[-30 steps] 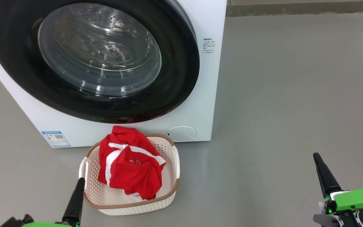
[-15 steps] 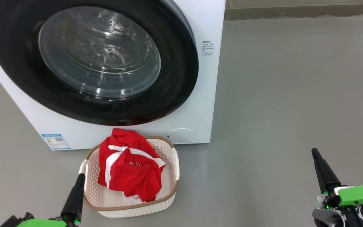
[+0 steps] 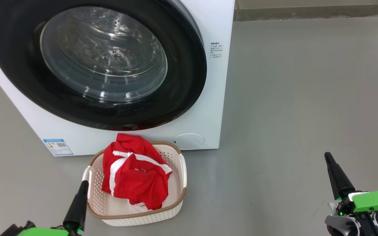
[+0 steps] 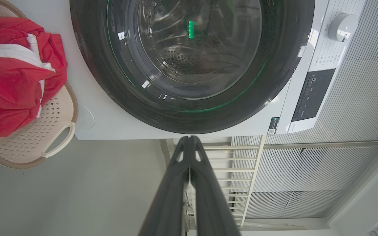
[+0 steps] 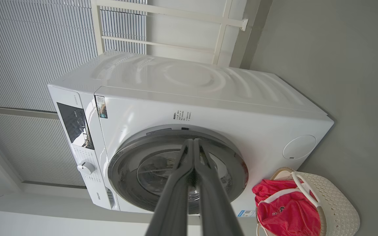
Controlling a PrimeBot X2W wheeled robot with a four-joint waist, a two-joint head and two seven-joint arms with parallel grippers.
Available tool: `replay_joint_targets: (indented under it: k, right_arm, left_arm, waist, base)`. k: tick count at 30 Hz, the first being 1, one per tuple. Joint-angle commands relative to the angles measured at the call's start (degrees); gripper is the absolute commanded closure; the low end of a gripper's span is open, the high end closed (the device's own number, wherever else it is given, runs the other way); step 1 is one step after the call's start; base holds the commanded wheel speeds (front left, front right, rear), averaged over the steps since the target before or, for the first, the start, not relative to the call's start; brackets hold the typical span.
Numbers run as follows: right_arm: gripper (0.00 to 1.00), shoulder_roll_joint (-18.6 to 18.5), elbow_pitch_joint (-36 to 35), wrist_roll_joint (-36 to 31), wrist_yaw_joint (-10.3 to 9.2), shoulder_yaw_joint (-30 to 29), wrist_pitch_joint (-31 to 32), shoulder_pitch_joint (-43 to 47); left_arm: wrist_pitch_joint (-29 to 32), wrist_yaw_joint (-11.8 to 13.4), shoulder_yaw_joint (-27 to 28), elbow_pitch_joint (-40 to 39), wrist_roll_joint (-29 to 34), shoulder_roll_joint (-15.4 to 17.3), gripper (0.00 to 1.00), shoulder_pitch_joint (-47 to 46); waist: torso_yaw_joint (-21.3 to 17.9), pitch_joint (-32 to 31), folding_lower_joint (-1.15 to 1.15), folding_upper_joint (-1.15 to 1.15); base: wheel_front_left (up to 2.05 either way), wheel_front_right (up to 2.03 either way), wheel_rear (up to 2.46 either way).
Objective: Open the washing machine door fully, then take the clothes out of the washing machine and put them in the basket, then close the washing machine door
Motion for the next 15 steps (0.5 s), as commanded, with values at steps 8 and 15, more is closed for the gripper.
replay_joint_targets:
  k: [8, 15]
  right_arm:
    - [1.0, -0.27, -1.4, 0.23, -0.03, 0.79, 0.34, -2.46]
    - [1.0, -0.24, -1.39, 0.2, -0.03, 0.75, 0.38, -2.46]
  left_arm:
    - [0.25, -0.4, 2.17, -1.13, -0.02, 0.74, 1.0, -2.32]
    - [0.33, -0.4, 2.26, -1.13, 0.06, 0.68, 1.0, -2.33]
  waist:
    - [0.0, 0.0, 0.0, 0.0]
    - [0.0, 0.0, 0.0, 0.0]
  base:
    - [0.0, 0.0, 0.0]
    - [0.0, 0.0, 0.0]
